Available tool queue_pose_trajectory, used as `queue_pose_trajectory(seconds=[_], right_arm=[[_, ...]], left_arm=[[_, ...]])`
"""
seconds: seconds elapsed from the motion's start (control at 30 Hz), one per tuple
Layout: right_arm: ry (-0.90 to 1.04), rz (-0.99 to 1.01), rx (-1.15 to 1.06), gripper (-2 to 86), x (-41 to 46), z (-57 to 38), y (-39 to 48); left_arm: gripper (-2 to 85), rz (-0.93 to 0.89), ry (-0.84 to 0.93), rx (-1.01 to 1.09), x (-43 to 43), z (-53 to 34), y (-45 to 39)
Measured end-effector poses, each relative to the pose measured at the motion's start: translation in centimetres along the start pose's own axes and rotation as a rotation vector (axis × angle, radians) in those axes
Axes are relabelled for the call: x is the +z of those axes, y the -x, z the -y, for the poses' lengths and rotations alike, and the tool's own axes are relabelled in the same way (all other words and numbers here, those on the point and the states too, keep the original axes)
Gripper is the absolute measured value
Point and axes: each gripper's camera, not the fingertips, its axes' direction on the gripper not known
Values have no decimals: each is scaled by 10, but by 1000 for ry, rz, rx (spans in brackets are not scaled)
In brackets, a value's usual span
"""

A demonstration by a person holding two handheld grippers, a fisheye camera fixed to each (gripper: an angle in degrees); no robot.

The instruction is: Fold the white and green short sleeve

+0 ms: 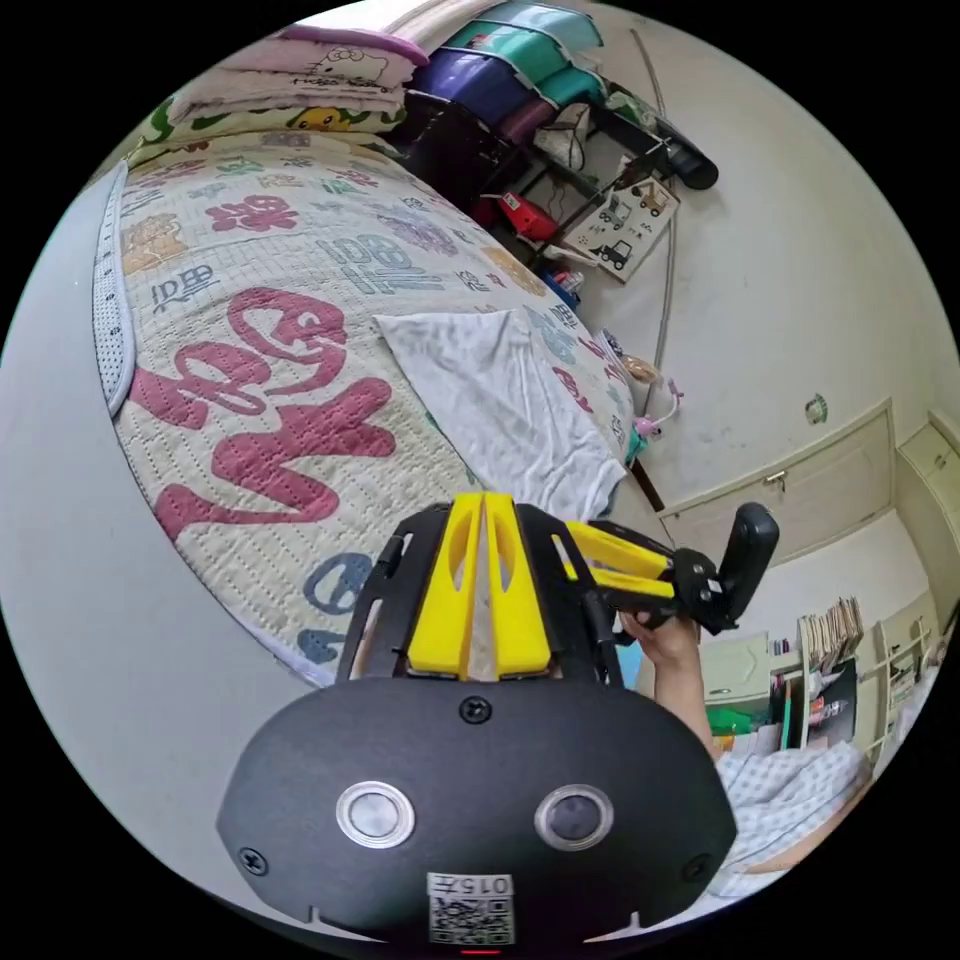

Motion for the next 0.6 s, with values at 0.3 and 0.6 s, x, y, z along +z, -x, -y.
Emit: queue_pose_trajectory(seconds=[0.3,0.6], right_arm=[[-58,34,189,18,-104,-9,-25],[-360,247,335,56,-238,-12,-72]], left_arm=[[90,-1,-161,-168,40,123,14],[28,126,-188,-42,83,184,-47]])
